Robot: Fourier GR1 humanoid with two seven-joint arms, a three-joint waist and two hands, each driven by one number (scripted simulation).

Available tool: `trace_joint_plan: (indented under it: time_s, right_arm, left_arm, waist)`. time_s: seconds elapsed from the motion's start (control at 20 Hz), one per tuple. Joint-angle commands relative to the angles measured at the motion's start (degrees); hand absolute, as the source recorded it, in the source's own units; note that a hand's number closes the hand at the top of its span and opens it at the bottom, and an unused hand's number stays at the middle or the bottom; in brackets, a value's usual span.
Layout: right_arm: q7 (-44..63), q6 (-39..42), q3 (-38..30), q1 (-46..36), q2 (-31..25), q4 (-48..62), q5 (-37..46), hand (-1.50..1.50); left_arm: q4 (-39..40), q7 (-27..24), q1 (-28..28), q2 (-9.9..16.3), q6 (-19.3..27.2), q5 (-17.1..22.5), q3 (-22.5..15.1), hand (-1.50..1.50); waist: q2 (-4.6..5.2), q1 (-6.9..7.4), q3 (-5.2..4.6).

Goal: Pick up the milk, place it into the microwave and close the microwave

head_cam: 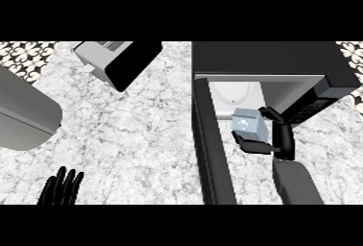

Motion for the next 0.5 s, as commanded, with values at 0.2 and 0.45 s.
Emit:
trace_joint_plan:
  time_s: [0.2,0.45]
  right_arm:
    - [3.3,-6.3,-1.7,-13.7,-4.9,15.3,4.9,1.50]
    - [5.3,-14.2,-2.3,-20.2,-6.6,24.0,8.8,1.50]
  left_arm:
    - [-0.9,1.2,0.3,1.7,-2.9,2.4,3.2,-1.50]
    - [0.2,1.7,-1.9,0.1,-3.2,1.9,1.7,-1.50]
  waist:
    - [0.36,0.95,0.06]
    - [0.58,1.42,0.08]
